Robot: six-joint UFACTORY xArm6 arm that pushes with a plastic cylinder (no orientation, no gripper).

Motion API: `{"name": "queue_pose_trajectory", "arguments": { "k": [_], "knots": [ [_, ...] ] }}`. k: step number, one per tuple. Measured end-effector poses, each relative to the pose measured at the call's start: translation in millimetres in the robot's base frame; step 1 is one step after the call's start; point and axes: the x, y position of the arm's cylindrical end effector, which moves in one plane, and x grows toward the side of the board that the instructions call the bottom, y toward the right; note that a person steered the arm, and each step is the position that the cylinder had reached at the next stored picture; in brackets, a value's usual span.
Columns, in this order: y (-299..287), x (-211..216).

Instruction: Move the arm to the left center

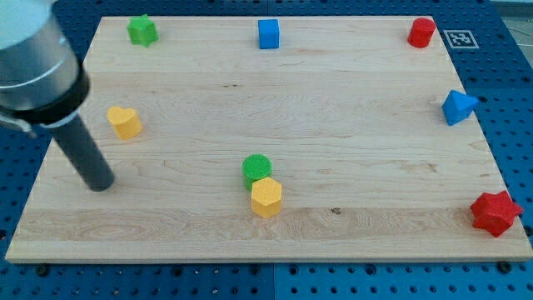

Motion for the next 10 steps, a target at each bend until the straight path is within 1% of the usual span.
{"name": "queue_pose_trajectory", "arguments": {
  "k": [1, 3, 7, 8, 9, 10],
  "knots": [
    [-18, 0],
    [-30, -27],
    [-47, -30],
    [-52, -43],
    [-54, -70],
    [-54, -89]
  ]
}}
